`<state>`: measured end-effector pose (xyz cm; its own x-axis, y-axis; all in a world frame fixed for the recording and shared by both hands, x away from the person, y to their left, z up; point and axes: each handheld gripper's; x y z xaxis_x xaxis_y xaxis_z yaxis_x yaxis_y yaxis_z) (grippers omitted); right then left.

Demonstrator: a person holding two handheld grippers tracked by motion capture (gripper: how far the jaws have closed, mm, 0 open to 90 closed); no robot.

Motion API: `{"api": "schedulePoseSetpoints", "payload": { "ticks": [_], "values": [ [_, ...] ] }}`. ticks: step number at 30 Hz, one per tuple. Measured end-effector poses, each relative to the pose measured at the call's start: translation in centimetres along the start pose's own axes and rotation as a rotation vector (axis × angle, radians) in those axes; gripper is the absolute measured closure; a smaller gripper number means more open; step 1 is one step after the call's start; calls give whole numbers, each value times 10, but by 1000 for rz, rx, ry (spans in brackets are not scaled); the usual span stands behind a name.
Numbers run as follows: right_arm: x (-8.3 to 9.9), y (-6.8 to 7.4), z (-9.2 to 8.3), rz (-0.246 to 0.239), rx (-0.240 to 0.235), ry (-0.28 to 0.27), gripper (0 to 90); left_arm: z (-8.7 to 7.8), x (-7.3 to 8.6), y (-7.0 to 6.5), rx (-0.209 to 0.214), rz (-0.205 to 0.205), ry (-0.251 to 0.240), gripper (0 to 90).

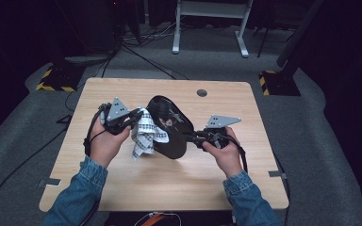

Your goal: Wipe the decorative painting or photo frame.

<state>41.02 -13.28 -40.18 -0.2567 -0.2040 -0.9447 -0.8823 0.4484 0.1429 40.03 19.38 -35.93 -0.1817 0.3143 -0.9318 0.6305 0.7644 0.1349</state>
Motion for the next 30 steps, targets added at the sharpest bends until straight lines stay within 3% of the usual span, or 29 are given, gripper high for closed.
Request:
{"api": "schedulePoseSetpoints", "payload": {
  "ticks": [13, 30],
  "values": [
    [0, 1, 1, -1, -6, 2, 790, 12, -5, -3, -3, -8, -15, 832],
    [-1, 2, 1, 1, 11, 8, 792, 14, -12, -7, 12, -18, -25, 832]
  ]
}}
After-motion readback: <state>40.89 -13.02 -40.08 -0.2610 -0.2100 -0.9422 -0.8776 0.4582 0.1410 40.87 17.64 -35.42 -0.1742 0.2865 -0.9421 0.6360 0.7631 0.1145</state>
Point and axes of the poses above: each handheld gripper's, and its own axes: z roughly forward along the jaws, x roughly out of its underside, y roughly to its left, and after that the axes turned 7 degrees about -y, right-handed
